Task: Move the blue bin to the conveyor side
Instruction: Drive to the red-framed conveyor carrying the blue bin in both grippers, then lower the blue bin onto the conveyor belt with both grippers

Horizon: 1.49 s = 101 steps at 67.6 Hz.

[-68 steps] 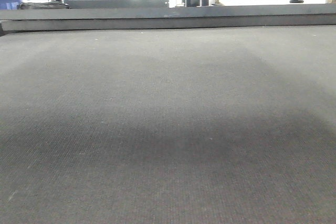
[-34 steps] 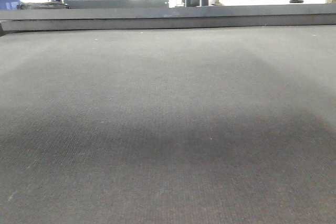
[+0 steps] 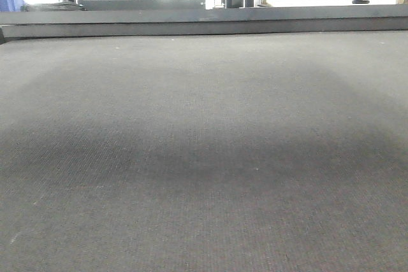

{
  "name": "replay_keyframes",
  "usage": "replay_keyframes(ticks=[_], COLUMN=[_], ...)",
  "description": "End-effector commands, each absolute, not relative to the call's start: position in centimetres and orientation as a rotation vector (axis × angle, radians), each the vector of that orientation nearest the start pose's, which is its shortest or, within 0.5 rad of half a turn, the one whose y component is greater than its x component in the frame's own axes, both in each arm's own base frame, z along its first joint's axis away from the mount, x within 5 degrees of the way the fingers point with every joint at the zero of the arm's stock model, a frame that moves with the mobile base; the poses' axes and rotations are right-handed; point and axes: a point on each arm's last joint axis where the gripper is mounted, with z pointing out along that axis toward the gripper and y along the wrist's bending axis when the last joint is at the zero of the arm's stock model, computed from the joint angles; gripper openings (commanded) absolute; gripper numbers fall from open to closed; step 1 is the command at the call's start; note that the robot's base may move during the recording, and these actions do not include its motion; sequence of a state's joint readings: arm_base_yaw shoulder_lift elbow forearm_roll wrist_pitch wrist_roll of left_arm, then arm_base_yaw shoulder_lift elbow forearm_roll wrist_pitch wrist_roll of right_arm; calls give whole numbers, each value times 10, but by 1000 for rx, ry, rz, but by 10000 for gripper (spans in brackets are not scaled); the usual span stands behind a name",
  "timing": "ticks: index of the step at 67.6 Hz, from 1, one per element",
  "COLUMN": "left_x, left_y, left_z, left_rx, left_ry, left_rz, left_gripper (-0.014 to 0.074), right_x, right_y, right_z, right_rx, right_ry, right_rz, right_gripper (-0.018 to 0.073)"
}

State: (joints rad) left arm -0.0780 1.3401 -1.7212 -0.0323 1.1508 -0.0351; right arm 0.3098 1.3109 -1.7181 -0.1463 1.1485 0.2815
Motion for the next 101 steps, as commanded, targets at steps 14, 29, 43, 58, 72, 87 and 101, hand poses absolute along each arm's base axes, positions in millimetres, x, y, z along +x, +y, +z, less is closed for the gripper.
replay_keyframes(ticks=[14,29,43,58,72,87,101], left_x=[315,350,373,378,372,335,276], left_y=[-35,-39,-46,-46,-45,-38,-21], left_z=[449,411,380,373,377,425,460], left_rx=[57,58,80,87,90,95,67], left_ry=[2305,2411,2499,2516,2529,2395,2236], left_rz=[-173,-170,-157,-128,-125,-83,-20], left_gripper=[-9,-9,34,269,614,573,366], right_x=[301,351,378,386,384,360,327], right_y=[59,70,74,76,75,70,54], right_z=[459,402,367,357,360,392,407], right_rx=[-52,-79,-91,-100,-102,-93,-74], right_ry=[2244,2418,2493,2500,2499,2442,2423], right_rz=[109,73,53,45,45,58,43], right_gripper=[-79,-79,-79,85,571,559,277])
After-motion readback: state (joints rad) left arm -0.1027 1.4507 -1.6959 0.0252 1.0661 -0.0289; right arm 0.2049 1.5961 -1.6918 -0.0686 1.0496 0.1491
